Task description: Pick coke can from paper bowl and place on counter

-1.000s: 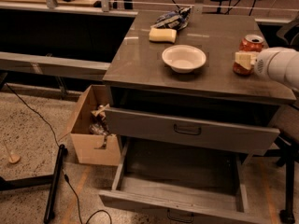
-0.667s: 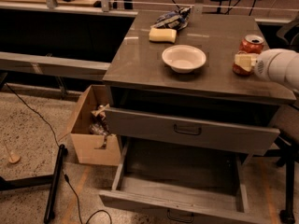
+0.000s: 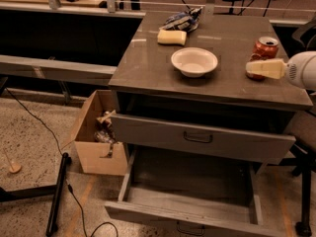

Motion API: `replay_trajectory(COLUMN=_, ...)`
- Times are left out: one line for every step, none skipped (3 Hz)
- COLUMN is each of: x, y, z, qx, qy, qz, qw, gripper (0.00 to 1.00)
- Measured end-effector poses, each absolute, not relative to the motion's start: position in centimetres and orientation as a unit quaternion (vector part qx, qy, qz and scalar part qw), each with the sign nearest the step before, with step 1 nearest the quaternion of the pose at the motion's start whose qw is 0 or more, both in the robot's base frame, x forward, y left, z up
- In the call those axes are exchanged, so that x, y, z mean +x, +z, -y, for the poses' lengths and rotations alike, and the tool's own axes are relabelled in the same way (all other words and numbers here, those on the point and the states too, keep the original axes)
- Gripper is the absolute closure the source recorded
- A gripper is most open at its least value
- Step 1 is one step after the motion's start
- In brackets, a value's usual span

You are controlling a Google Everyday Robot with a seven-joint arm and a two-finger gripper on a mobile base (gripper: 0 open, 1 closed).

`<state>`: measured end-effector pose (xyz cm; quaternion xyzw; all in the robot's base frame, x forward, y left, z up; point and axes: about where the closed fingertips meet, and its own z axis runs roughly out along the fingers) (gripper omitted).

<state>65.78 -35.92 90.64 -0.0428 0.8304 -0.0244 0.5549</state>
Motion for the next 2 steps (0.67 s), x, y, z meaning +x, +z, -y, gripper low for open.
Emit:
replay_trajectory(x=61.4, y=91.7, z=38.6, qx=-0.022, qy=-0.046, qz=-0.841, qw=0.539, gripper=0.00)
replay_trajectory(x=59.7, y=92.6, z=41.1, qx=-0.001, qy=-0.065, qz=-0.840, qw=0.539, gripper=0.00)
